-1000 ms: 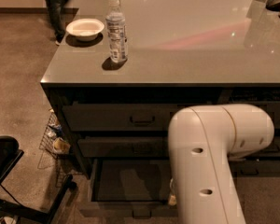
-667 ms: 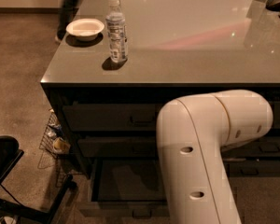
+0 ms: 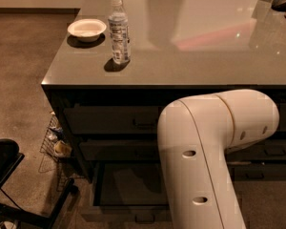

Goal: Open bottom drawer

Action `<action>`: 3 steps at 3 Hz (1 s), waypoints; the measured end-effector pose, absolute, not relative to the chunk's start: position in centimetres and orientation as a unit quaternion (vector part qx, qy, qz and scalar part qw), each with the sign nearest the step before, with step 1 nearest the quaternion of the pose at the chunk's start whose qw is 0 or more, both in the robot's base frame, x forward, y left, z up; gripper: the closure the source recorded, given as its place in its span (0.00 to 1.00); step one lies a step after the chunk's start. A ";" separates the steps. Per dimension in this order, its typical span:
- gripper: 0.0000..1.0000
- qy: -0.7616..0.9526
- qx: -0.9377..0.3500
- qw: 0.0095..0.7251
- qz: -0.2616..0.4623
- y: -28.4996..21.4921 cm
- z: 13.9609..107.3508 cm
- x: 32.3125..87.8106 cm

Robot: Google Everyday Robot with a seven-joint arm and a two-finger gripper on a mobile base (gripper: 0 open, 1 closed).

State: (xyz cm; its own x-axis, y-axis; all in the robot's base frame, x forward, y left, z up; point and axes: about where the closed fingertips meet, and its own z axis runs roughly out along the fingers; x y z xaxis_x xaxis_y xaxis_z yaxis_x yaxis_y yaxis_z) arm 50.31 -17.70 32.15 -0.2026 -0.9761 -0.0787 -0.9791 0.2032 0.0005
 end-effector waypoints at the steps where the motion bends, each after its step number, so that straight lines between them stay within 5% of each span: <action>1: 1.00 0.775 -0.631 0.030 0.025 -17.7 32.2 50.3; 3: 1.00 0.762 -0.643 0.011 0.076 -18.1 24.5 50.9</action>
Offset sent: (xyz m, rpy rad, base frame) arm 0.0426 0.0063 -0.1115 0.0770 0.1130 0.0234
